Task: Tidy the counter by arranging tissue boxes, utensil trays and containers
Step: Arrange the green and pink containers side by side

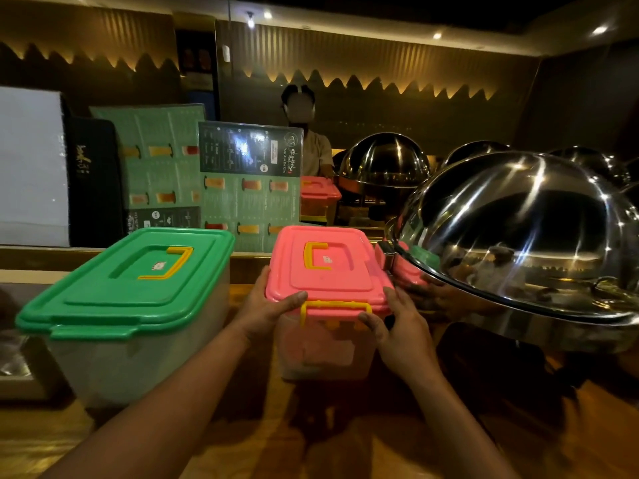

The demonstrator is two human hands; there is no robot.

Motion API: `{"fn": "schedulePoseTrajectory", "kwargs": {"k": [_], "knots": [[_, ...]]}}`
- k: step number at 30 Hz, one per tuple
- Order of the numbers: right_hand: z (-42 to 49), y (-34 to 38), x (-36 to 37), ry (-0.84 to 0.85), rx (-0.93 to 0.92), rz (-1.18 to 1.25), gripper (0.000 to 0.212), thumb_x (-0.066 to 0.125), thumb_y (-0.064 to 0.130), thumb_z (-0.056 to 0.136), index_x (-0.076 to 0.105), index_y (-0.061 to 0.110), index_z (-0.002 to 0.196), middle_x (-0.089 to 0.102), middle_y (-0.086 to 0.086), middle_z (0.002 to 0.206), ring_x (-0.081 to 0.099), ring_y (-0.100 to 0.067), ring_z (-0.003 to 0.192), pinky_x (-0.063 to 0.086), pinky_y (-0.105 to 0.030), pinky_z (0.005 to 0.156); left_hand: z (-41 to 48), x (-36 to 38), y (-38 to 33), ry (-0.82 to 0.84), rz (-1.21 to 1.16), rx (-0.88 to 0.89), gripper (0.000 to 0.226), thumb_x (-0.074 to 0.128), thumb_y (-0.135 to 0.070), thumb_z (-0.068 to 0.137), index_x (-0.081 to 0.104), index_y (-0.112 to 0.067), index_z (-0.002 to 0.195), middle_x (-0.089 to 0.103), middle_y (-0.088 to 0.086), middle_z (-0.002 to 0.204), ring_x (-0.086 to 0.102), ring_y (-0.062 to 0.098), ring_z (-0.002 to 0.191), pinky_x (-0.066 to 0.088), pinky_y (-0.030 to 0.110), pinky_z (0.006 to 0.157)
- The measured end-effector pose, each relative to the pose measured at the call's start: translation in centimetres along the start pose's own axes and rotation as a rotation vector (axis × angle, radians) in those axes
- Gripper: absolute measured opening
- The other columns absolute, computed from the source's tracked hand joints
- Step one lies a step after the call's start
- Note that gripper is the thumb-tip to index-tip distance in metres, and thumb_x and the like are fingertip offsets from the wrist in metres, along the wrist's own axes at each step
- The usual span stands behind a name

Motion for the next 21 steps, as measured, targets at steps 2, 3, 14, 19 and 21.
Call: {"fn": "schedulePoseTrajectory", "kwargs": {"k": [2,3,14,19,21], "knots": [[0.0,0.5,-0.1,0.025,0.023,-0.011,0.074,0.067,0.051,0.089,0.043,0.016,0.15,0.035,-0.01,0.159,0.037,-0.032,0.143,0.037,-0.045,0.113,-0.5,0.1,-0.4,-0.015,0.023,-0.004,0.104,0.096,-0.05,0.049,0.049,-0.024,0.138,0.068,0.004,0.129,0.066,0.021,0.119,0.057,0.041,0.097],[-0.1,0.8,-0.2,0.024,0.033,-0.024,0.071,0.068,0.048,0.089,0.046,0.014,0.148,0.037,-0.012,0.158,0.038,-0.033,0.141,0.037,-0.045,0.112,-0.9,0.1,-0.8,-0.03,0.057,-0.007,0.1,0.094,-0.051,0.051,0.05,-0.027,0.137,0.068,0.001,0.128,0.065,0.019,0.12,0.056,0.038,0.097],[-4.4,16.9,7.2,-0.052,-0.401,0.161,0.032,0.066,0.031,0.088,0.065,0.015,0.115,0.065,-0.005,0.109,0.06,-0.021,0.102,0.047,-0.032,0.088,-9.2,-9.9,-9.7,-0.071,0.776,0.282,0.06,0.08,-0.044,0.079,0.064,-0.026,0.133,0.065,-0.012,0.13,0.06,0.003,0.117,0.051,0.029,0.101],[-5.6,22.6,13.5,0.148,-0.344,0.182,0.075,0.058,0.066,0.08,0.056,0.016,0.136,0.055,-0.007,0.126,0.054,-0.021,0.117,0.046,-0.033,0.1,-11.3,-21.0,-9.1,-0.276,0.977,0.106,0.073,0.082,-0.057,0.072,0.06,-0.03,0.136,0.057,0.002,0.142,0.054,0.02,0.127,0.046,0.039,0.104],[-6.3,24.0,15.1,0.223,-0.256,0.154,0.088,0.058,0.078,0.07,0.051,0.026,0.141,0.043,-0.002,0.134,0.05,-0.02,0.122,0.047,-0.036,0.103,-11.9,-24.9,-8.0,-0.278,0.974,-0.031,0.097,0.078,-0.075,0.061,0.052,-0.031,0.143,0.041,0.006,0.155,0.044,0.026,0.138,0.041,0.047,0.111]]}}
Point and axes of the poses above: each hand's wrist, its own z-axis towards the middle knuckle, its own x-axis out of the palm, y = z × x, the point moved 2 cm from there along z, towards the middle knuckle
